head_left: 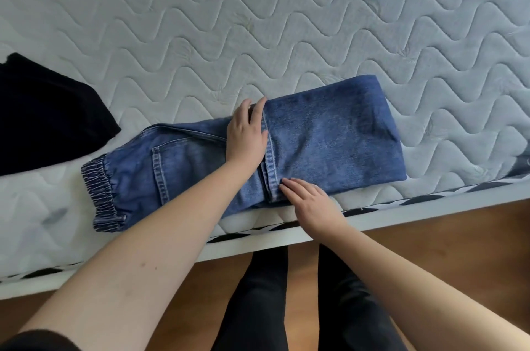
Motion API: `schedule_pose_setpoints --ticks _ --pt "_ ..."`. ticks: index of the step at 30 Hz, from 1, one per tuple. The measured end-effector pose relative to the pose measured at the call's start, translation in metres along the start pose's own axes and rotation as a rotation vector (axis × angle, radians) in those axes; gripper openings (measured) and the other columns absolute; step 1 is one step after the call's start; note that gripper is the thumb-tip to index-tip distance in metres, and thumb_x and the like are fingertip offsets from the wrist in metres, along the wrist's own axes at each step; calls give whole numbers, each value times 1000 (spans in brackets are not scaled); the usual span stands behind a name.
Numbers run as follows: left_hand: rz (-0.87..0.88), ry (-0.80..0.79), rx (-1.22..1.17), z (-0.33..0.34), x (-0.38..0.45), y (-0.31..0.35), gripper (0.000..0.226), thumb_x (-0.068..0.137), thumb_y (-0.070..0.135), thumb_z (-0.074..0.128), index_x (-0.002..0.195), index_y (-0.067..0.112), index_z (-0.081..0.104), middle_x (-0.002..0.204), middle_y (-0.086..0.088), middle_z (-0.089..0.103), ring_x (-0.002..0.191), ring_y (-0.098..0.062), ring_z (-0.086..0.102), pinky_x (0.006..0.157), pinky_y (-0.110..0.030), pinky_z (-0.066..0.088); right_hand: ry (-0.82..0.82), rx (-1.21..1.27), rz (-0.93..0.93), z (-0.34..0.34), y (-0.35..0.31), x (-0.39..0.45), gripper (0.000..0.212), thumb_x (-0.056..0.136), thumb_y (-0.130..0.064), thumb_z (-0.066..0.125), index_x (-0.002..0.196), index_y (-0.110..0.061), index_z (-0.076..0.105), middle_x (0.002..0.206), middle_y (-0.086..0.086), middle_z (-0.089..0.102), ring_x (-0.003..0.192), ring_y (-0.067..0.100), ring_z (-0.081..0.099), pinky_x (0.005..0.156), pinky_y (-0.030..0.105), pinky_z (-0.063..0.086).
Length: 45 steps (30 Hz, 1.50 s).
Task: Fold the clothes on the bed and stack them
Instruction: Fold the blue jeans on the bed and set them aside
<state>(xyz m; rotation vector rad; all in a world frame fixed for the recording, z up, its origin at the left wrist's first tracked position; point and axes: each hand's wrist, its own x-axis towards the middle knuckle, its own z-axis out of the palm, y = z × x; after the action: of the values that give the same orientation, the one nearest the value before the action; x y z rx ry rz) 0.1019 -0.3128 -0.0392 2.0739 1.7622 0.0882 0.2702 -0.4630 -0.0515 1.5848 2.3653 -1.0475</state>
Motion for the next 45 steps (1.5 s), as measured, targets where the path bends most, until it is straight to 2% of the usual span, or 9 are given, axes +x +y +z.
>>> schedule_pose_setpoints --ticks 4,8,11,20,24,27,29,35,45 --pt "181 16 123 7 -25 2 55 95 19 53 148 13 38 157 -13 31 145 -30 28 117 -46 25 -73 -27 -60 13 1 -4 76 87 1 31 155 -16 2 160 -4 -10 149 15 -8 116 26 -16" --pt "283 -197 419 28 -53 2 63 102 49 23 157 19 13 164 -5 6 151 -22 8 121 -45 8 74 16 -98 -15 25 -6 65 85 -2 36 149 -13 36 156 3 32 146 19 26 121 35 10" --pt "255 -336 557 37 -61 -4 82 94 68 11 155 18 -11 163 -6 -15 150 -23 -10 121 -49 -2 322 -83 49 -33 56 -14 54 90 -9 44 143 -10 45 152 9 40 141 25 35 118 42 23" --pt "202 -458 727 25 -57 8 97 86 78 18 150 21 -26 158 -4 -30 149 -22 -18 117 -55 -9 198 -212 297 -63 152 -11 66 98 -55 28 155 -25 15 163 -2 8 150 16 6 121 39 2" --pt "102 -556 741 13 -48 38 97 90 66 44 155 18 -10 163 -8 -14 150 -26 -7 118 -57 -5 128 -152 291 -58 164 -9 69 96 -58 23 155 -28 5 163 -5 -2 150 14 -3 120 38 -3" --pt "130 -442 658 5 -23 78 55 93 31 56 142 13 38 147 -11 34 138 -30 29 116 -51 17 200 -113 255 -64 158 -10 67 98 -49 34 155 -22 13 163 0 5 150 18 2 121 38 0" --pt "203 -303 506 7 0 106 38 97 20 47 135 15 45 137 -7 45 128 -27 40 109 -41 27 326 -91 249 -66 155 -17 62 100 -37 42 154 -16 21 162 4 14 150 20 11 121 40 8" --pt "409 -183 441 54 66 185 58 103 36 29 156 16 13 164 -3 11 150 -20 9 120 -40 5 465 -51 336 -58 156 -36 59 99 -22 47 152 -8 26 160 7 19 148 22 18 120 40 17" --pt "404 -239 524 107 99 176 71 95 62 8 152 27 -15 163 4 -13 150 -16 -10 117 -39 -11 315 -78 270 -39 183 -43 66 98 -51 31 153 -13 26 160 4 19 149 19 14 119 38 15"
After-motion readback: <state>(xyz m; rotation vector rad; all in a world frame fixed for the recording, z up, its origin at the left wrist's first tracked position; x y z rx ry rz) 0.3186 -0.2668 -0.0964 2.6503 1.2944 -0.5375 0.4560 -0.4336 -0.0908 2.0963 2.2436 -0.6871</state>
